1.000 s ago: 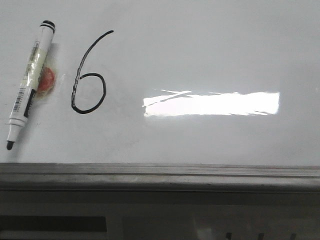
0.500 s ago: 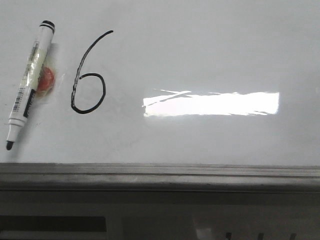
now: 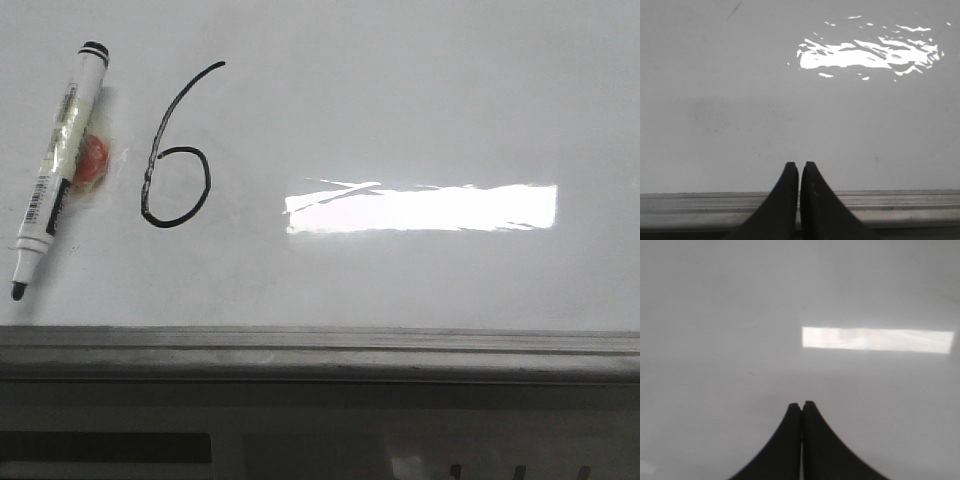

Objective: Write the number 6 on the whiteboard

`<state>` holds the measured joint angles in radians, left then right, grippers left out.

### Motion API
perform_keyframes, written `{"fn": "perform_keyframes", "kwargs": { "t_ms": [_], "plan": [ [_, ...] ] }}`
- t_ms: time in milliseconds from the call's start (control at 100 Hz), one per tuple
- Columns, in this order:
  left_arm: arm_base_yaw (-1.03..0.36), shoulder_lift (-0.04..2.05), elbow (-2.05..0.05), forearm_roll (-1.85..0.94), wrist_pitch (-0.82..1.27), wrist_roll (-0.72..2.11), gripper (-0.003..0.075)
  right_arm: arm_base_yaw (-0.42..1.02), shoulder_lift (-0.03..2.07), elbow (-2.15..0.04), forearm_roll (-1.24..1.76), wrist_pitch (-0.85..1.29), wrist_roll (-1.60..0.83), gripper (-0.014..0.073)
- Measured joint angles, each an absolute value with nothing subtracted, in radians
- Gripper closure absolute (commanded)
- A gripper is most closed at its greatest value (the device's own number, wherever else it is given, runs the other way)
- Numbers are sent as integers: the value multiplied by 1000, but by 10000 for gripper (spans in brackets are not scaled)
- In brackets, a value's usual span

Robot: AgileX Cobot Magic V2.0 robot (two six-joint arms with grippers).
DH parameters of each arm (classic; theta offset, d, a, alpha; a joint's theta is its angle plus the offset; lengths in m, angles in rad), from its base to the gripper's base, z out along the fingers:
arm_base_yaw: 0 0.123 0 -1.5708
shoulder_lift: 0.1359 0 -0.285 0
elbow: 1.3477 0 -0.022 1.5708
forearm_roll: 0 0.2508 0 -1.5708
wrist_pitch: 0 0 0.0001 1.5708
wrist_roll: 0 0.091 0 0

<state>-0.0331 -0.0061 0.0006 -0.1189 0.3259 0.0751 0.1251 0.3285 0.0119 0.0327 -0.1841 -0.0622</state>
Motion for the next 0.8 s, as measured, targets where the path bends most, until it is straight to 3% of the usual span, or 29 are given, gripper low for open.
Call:
{"fn": "perform_keyframes", "kwargs": {
  "t_ms": [380, 800],
  "plan": [
    [-33, -6, 1, -119, 326, 75, 741, 45, 24, 12, 29, 308, -62, 657],
    [-33, -6, 1, -126, 328, 75, 741, 45, -11, 12, 9, 328, -62, 657]
  ]
}}
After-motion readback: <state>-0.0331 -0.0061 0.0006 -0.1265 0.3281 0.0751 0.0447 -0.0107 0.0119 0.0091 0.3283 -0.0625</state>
